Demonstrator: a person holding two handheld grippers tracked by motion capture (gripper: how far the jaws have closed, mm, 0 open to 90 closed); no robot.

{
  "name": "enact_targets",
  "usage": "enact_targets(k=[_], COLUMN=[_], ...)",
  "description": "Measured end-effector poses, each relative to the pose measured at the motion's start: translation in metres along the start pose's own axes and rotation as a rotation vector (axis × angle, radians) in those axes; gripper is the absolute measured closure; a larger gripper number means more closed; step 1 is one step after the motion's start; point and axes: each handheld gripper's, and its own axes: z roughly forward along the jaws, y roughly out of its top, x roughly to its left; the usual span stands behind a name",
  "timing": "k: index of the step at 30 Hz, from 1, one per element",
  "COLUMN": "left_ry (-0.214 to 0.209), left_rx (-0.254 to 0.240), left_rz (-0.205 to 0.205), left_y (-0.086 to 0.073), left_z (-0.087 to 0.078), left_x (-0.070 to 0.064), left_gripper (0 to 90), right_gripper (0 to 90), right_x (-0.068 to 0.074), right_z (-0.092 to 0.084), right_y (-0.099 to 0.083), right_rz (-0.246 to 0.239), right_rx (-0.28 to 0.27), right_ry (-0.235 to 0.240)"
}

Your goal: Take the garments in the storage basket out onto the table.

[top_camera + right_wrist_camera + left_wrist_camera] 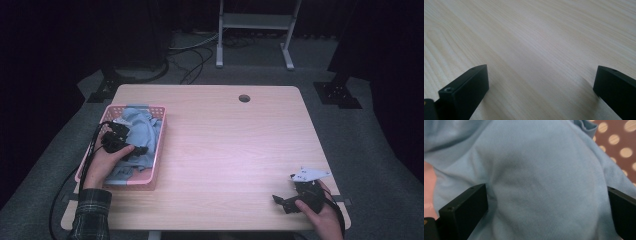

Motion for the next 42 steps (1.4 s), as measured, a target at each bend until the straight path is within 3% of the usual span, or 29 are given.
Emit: enact_targets(k=[13,22,32,37,42], left_ry=[0.002,0.038,0.048,0.074,0.086], left_rx=[0.029,0.062,0.074,0.078,0.072], left_rz=[-0.007,0.012,0.004,0.01,0.013], left_y=[-0.001,-0.002,-0.003,-0.003,-0.003], left_z=[0.005,0.011,0.012,0.01,0.006], left_x=[0.0,-0.003,-0.003,-0.004,-0.004], left_gripper=[0.0,0.0,0.5,8.4,22.8], right_gripper=[0.0,0.0,0.0,0.0,0.0], right_x=[0.0,0.0,0.0,0.0,0.0], right_z=[0.0,0.0,0.0,0.0,0.0], right_y=[0.0,0.0,0.0,0.0,0.0], right_rz=[0.0,0.0,0.0,0.0,0.0], right_rx=[0.0,0.0,0.0,0.0,0.0], right_ry=[0.0,0.0,0.0,0.0,0.0])
